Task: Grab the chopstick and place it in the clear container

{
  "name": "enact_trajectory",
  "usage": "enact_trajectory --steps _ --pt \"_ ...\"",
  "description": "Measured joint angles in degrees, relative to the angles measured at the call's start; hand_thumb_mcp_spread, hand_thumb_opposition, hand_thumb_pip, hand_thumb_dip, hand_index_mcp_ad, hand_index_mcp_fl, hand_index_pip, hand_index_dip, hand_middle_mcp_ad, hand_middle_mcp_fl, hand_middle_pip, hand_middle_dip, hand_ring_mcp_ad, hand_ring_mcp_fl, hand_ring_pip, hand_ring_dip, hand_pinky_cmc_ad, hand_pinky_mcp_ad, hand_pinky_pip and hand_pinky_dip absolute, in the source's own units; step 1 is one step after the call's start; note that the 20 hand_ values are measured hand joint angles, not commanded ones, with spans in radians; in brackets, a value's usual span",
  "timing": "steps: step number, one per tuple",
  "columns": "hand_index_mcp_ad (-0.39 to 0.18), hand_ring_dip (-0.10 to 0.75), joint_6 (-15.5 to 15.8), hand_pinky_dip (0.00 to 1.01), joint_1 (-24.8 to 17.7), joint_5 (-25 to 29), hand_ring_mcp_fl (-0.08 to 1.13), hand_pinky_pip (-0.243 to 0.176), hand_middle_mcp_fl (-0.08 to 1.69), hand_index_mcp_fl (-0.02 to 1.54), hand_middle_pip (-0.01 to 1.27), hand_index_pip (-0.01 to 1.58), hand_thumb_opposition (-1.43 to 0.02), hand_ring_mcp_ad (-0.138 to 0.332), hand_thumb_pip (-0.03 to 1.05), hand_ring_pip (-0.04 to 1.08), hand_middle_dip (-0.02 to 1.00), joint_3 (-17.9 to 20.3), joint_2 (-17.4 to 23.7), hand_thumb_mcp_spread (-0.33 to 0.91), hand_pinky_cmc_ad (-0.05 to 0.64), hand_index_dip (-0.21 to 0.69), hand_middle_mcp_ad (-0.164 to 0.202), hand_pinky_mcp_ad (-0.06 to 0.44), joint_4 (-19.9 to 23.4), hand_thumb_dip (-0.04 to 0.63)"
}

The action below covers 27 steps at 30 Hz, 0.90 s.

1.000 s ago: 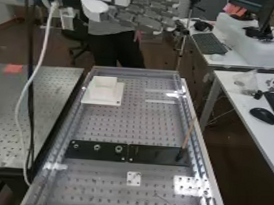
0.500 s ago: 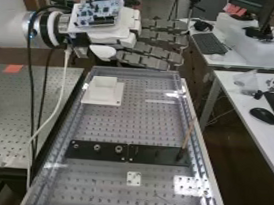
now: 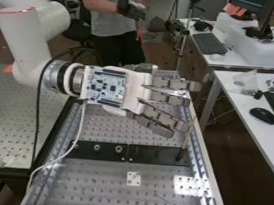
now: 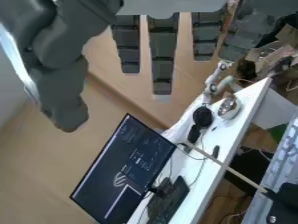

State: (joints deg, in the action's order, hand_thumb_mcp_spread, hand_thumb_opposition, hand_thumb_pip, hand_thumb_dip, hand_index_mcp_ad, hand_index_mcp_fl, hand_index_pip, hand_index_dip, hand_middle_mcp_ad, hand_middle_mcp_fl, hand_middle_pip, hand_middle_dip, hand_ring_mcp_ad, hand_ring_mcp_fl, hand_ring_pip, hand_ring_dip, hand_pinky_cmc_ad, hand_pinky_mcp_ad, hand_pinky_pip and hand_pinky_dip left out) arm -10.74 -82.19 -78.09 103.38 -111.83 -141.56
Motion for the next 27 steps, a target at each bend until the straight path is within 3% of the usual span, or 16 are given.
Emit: enact_trajectory --steps 6,12,19,27 --pt "-0.089 0.127 -4.7 0.12 0.5 2.8 0.00 -0.140 0.35 0.18 0.14 0.54 -0.74 0.227 0.84 0.08 0.57 -3.0 -4.1 0.25 0.314 0.250 0.089 0.232 -0.2 0.300" --pt "-0.087 0.166 -7.7 0.12 0.9 5.5 0.00 -0.140 0.40 0.32 0.14 0.87 -0.76 0.213 0.87 0.09 0.59 -5.4 -7.3 0.29 0.312 0.187 0.091 0.229 0.1 0.325" --pt "-0.112 0.202 -8.5 0.12 1.3 5.0 0.03 -0.140 0.47 0.39 0.14 0.90 -0.77 0.194 0.85 0.09 0.59 -7.9 -9.4 0.29 0.312 0.126 0.091 0.232 -1.7 0.325" --pt "-0.126 0.202 -10.4 0.12 1.3 3.6 0.05 -0.138 0.50 0.41 0.14 0.72 -0.79 0.195 0.83 0.09 0.59 -11.7 -13.1 0.30 0.316 0.093 0.087 0.230 -5.2 0.325"
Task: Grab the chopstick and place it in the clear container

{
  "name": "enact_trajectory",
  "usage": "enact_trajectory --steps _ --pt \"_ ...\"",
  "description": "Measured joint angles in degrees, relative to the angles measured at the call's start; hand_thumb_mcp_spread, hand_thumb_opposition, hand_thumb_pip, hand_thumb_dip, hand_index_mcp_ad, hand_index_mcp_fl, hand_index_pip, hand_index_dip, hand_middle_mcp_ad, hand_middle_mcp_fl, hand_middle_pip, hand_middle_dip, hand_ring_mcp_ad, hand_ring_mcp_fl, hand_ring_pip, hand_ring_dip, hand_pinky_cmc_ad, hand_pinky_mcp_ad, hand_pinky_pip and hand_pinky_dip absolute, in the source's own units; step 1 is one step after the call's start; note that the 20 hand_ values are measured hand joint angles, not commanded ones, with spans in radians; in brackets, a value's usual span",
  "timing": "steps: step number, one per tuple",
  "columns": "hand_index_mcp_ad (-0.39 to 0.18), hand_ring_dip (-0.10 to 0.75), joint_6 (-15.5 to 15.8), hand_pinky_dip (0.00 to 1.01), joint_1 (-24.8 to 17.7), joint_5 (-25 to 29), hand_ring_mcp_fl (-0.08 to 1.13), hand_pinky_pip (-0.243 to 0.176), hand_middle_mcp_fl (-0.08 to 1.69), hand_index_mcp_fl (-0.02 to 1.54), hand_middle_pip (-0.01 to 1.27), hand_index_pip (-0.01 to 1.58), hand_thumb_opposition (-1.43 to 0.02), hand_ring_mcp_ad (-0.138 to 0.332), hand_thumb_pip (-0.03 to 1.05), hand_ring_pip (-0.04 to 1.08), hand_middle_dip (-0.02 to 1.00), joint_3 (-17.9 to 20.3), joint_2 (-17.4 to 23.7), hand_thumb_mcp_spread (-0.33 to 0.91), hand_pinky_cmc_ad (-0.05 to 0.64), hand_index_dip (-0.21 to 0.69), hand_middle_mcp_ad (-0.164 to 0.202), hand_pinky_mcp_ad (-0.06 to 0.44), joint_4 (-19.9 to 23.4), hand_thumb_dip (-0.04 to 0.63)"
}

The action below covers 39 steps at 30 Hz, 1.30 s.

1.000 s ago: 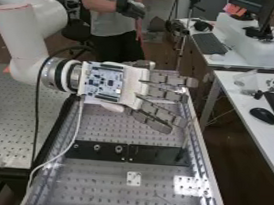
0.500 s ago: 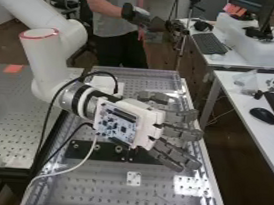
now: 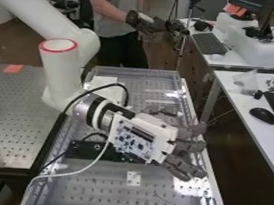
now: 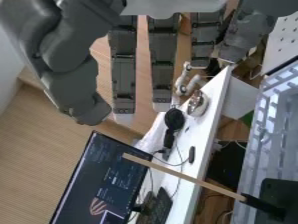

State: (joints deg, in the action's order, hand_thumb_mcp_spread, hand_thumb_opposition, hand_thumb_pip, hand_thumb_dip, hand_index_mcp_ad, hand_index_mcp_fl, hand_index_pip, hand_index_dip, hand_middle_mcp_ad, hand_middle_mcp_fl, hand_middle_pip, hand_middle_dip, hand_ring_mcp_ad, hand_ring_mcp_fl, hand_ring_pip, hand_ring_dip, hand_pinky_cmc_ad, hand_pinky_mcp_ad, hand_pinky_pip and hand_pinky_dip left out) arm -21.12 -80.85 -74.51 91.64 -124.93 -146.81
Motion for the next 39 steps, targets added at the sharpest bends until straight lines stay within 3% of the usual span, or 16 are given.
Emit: enact_trajectory --steps 10,20,27,30,35,39 --pt "-0.136 0.204 -1.9 0.12 0.1 -1.9 0.10 -0.138 0.57 0.41 0.14 0.63 -0.80 0.180 0.82 0.09 0.59 -3.3 -3.1 0.34 0.297 0.093 0.087 0.232 -3.7 0.325" --pt "-0.138 0.208 2.1 0.12 0.3 -5.5 0.11 -0.140 0.57 0.40 0.14 0.58 -0.80 0.162 0.77 0.08 0.59 -5.3 -4.1 0.35 0.297 0.093 0.087 0.230 -7.1 0.325" --pt "-0.138 0.215 2.5 0.12 0.1 -5.3 0.14 -0.138 0.64 0.47 0.14 0.71 -0.80 0.166 0.73 0.08 0.59 -6.1 -4.6 0.41 0.300 0.096 0.087 0.232 -7.1 0.323" --pt "-0.143 0.215 1.7 0.12 0.1 -5.0 0.18 -0.138 0.65 0.49 0.16 0.79 -0.80 0.131 0.68 0.09 0.59 -6.2 -4.8 0.42 0.283 0.096 0.080 0.234 -6.7 0.323" --pt "-0.143 0.251 0.0 0.13 0.2 -4.6 0.21 -0.124 0.70 0.54 0.18 0.88 -0.80 0.134 0.66 0.09 0.61 -6.6 -5.2 0.47 0.281 0.099 0.080 0.230 -6.2 0.323" --pt "-0.183 0.265 -0.6 0.13 0.2 -4.8 0.24 -0.124 0.70 0.54 0.23 0.94 -0.80 0.124 0.62 0.10 0.60 -7.1 -5.6 0.49 0.269 0.099 0.080 0.230 -6.4 0.321"
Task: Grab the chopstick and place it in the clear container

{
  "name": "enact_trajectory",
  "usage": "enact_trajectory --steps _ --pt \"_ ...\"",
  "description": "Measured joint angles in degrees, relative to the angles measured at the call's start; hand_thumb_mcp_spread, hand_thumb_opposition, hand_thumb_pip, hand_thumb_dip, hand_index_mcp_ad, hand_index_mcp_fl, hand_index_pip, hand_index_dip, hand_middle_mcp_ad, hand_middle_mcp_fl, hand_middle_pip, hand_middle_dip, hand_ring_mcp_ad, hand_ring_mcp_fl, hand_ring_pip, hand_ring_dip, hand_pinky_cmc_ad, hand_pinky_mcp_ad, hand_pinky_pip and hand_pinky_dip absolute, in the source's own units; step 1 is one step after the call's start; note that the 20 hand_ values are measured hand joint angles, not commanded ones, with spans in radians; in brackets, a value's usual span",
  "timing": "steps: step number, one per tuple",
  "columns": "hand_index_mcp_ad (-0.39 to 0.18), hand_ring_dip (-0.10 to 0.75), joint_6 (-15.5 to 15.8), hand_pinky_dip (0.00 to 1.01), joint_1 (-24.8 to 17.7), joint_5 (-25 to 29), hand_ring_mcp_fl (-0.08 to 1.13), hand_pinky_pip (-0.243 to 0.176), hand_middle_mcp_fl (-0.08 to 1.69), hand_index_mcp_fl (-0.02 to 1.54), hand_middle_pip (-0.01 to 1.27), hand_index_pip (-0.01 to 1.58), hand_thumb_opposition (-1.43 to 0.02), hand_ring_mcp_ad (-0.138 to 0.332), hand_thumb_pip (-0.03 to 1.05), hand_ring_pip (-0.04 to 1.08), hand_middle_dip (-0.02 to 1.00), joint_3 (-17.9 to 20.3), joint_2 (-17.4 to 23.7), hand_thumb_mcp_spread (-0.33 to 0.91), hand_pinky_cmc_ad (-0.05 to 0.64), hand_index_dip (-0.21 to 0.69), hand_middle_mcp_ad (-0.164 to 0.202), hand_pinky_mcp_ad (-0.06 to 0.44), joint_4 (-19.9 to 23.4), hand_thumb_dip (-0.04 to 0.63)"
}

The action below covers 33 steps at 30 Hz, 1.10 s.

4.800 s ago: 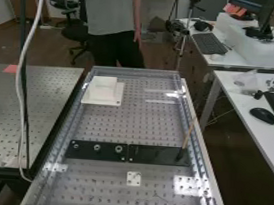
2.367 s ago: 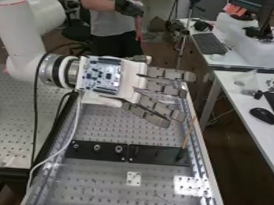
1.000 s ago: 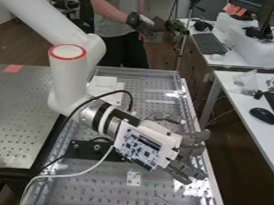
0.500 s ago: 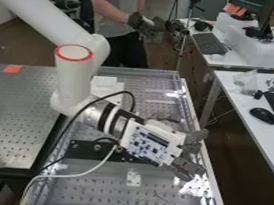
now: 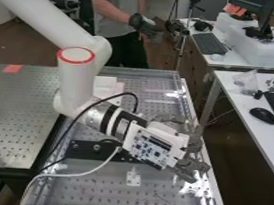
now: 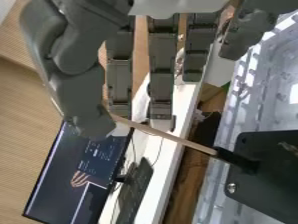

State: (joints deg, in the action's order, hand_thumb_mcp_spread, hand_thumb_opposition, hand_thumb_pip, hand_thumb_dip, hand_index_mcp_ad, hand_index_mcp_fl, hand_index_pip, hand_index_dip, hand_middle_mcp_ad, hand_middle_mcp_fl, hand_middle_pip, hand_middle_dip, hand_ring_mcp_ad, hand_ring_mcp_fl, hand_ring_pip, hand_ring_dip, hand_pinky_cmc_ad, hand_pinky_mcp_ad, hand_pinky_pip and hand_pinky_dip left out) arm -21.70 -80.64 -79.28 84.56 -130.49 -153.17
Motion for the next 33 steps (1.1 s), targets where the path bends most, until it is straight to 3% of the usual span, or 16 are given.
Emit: enact_trajectory --steps 3,15,16,22,33 --pt "-0.183 0.316 -0.2 0.13 0.0 -0.1 0.26 -0.122 0.73 0.54 0.28 0.96 -0.80 0.117 0.62 0.10 0.64 -0.4 -0.2 0.49 0.269 0.105 0.079 0.234 -0.4 0.316" --pt "-0.185 0.375 -2.0 0.13 0.5 -0.6 0.32 -0.113 0.73 0.44 0.44 0.96 -0.80 0.119 0.62 0.10 0.64 -0.8 -0.5 0.50 0.272 0.113 0.082 0.230 -0.9 0.316" --pt "-0.185 0.379 -2.1 0.13 0.5 -0.6 0.34 -0.113 0.72 0.44 0.44 0.95 -0.80 0.101 0.62 0.09 0.64 -0.8 -0.5 0.50 0.269 0.108 0.082 0.234 -0.9 0.316" --pt "-0.185 0.405 -2.9 0.13 0.8 -0.9 0.35 -0.113 0.72 0.40 0.49 1.11 -0.80 0.101 0.63 0.10 0.64 -0.9 -0.6 0.50 0.269 0.126 0.079 0.232 -1.1 0.319" --pt "-0.185 0.414 -2.4 0.13 0.8 -1.7 0.38 -0.112 0.74 0.42 0.51 1.15 -0.80 0.101 0.61 0.09 0.64 -1.6 -0.9 0.50 0.269 0.126 0.079 0.232 -1.5 0.316"
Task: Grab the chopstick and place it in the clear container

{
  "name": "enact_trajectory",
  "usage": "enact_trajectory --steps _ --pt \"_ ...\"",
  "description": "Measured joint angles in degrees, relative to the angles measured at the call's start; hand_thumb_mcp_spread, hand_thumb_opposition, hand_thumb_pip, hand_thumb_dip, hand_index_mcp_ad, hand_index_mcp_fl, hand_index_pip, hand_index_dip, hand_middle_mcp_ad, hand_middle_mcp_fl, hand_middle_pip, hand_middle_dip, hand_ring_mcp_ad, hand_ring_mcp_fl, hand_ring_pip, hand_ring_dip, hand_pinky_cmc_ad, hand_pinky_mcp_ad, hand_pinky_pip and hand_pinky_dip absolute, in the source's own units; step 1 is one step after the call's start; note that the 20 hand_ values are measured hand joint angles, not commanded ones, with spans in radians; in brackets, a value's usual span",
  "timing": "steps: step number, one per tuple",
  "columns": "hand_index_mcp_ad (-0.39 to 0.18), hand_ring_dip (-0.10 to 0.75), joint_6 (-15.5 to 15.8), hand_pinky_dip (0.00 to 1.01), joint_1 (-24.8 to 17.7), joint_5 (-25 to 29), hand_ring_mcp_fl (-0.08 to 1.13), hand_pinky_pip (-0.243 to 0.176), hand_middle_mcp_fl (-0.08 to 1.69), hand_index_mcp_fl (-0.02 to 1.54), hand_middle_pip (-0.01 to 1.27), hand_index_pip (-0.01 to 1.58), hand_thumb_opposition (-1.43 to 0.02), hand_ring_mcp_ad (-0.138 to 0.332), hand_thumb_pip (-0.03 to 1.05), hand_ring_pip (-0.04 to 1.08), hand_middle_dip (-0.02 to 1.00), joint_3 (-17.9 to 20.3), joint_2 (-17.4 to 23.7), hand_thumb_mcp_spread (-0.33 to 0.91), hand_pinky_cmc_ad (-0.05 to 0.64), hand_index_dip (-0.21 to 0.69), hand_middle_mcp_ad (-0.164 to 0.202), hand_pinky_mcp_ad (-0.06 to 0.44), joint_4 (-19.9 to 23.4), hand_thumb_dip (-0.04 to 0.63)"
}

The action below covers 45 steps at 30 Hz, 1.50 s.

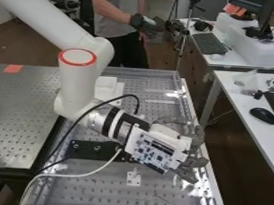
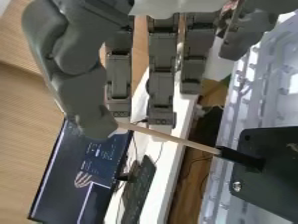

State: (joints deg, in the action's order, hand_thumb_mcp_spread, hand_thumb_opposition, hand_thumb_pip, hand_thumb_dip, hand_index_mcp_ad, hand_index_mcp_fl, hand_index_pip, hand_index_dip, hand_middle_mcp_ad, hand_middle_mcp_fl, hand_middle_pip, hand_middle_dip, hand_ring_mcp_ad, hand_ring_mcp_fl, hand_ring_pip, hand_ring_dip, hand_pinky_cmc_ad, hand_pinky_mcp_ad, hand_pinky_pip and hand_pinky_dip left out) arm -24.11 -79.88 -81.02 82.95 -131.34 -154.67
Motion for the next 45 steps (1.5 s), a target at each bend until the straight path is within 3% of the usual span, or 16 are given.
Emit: enact_trajectory --steps 23,26,29,33,35,39,45 --pt "-0.195 0.445 0.9 0.14 0.5 -0.3 0.46 -0.106 0.85 0.60 0.51 1.00 -0.83 0.087 0.54 0.09 0.66 -0.8 -0.2 0.55 0.274 0.129 0.075 0.230 -0.5 0.316" --pt "-0.202 0.456 1.0 0.14 0.4 -0.1 0.46 -0.106 0.87 0.65 0.50 1.01 -0.83 0.086 0.53 0.10 0.66 -1.0 -0.3 0.54 0.278 0.140 0.075 0.230 -0.6 0.316" --pt "-0.237 0.457 1.1 0.13 0.4 0.4 0.49 -0.110 0.88 0.71 0.51 1.10 -0.94 0.084 0.50 0.09 0.66 -1.1 -0.3 0.62 0.279 0.171 0.075 0.230 -0.6 0.300" --pt "-0.237 0.459 1.2 0.13 0.3 1.2 0.51 -0.096 0.98 0.76 0.50 1.10 -0.97 0.086 0.50 0.10 0.67 -1.0 -0.3 0.66 0.293 0.175 0.075 0.232 -0.1 0.283" --pt "-0.234 0.459 1.4 0.14 0.2 1.6 0.53 -0.091 1.01 0.80 0.50 1.05 -0.98 0.086 0.50 0.10 0.67 -0.9 -0.3 0.66 0.316 0.188 0.058 0.230 0.0 0.283" --pt "-0.237 0.463 1.9 0.15 0.1 2.2 0.56 -0.084 1.04 0.90 0.50 0.94 -0.98 0.084 0.43 0.10 0.67 -1.0 -0.2 0.74 0.328 0.202 0.059 0.230 0.0 0.283" --pt "-0.234 0.480 2.9 0.15 0.1 2.6 0.57 -0.079 1.10 0.97 0.43 0.82 -1.00 0.087 0.42 0.11 0.67 -1.3 -0.1 0.73 0.346 0.234 0.061 0.234 -0.4 0.284"
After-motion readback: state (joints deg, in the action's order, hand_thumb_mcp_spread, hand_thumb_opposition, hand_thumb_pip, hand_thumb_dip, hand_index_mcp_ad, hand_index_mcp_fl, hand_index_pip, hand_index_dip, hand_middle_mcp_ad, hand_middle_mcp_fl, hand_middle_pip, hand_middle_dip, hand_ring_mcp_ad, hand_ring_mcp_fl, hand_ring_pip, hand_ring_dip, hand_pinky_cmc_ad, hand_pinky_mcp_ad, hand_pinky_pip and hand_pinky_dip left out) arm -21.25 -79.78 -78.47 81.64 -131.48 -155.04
